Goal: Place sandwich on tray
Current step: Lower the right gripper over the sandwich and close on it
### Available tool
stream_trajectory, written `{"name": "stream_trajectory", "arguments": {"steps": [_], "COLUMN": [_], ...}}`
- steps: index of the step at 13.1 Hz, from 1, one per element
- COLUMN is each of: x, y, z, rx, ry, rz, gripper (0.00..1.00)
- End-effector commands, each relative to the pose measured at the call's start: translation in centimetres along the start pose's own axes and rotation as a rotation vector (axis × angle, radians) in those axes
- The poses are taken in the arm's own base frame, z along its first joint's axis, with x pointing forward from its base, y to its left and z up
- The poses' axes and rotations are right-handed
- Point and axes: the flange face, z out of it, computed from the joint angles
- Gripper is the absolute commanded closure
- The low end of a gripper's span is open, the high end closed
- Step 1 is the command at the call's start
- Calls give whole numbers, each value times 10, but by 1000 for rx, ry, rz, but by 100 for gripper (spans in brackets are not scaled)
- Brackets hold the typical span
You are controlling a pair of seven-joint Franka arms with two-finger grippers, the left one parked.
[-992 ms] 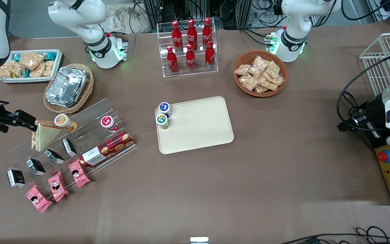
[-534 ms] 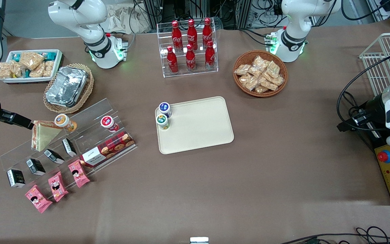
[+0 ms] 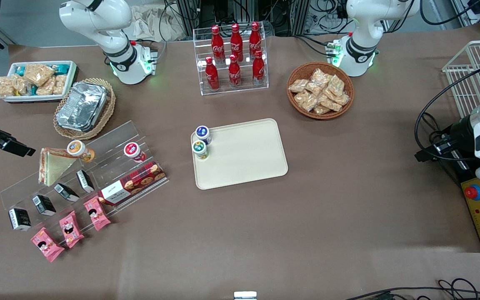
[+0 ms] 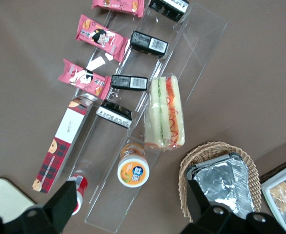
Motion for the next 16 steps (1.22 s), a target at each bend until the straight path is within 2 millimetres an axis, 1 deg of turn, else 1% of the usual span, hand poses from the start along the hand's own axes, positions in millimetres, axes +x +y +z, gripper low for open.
{"name": "stream_trajectory", "arguments": {"steps": [1,4,6,10,12,15,16], "x": [-15,-16,-17,-15,-16,-10,-9], "y": [26,35,37,50,54,53,52], "z": [19,43,63,100,112,126,128], "rx": [50,56,60,69,74,79,83], "ry": [34,32,42,66,76,66,70], "rz": [-21,-24,-33,-61,-70,-55,-53], "gripper": [0,0,0,0,0,0,0]}}
